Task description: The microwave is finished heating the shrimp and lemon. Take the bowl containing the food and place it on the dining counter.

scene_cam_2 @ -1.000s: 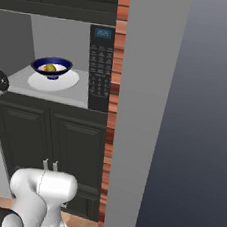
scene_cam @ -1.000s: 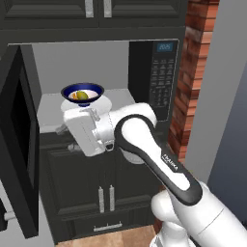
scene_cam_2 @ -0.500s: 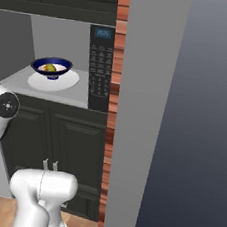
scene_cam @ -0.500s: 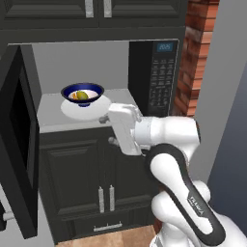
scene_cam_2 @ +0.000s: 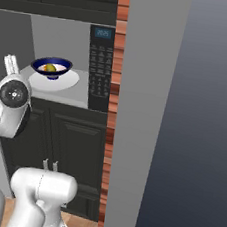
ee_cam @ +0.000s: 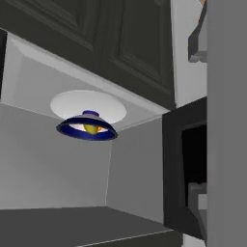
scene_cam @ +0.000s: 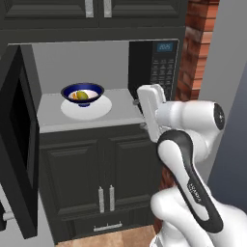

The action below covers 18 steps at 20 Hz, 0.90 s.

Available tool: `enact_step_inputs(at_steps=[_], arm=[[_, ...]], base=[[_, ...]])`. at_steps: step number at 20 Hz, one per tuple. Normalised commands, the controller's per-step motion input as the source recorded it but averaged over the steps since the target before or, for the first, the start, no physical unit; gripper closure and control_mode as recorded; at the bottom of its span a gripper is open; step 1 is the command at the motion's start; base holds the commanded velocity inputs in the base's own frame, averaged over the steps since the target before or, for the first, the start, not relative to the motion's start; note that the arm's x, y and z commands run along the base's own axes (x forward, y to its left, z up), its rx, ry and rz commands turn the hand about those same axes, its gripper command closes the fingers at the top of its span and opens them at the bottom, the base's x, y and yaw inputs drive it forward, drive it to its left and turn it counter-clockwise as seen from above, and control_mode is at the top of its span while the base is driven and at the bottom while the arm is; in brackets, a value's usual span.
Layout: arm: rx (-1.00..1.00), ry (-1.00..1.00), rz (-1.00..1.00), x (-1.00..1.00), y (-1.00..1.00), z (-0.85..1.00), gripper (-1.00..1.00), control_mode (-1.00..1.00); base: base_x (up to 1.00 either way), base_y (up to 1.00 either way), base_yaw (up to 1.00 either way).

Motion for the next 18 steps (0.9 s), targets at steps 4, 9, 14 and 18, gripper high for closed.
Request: enact_step_inputs(at_steps=[4, 9, 14, 18], arm=[[-0.01, 0.18, -0.15, 0.18, -0.25, 0.04, -1.0, -1.0], [0.0, 0.06, -0.01, 0.34, -0.02, -0.05, -1.0, -1.0], [0.0, 0.09, 0.04, 0.84, 0.0, -0.22, -1.0, -1.0], [0.0, 0.1, 0.06, 0.88, 0.04, -0.15, -1.0, -1.0]], base=[[0.0, 0.0, 0.0], [0.0, 0.0, 0.0], [0.0, 0.0, 0.0], [0.0, 0.0, 0.0]])
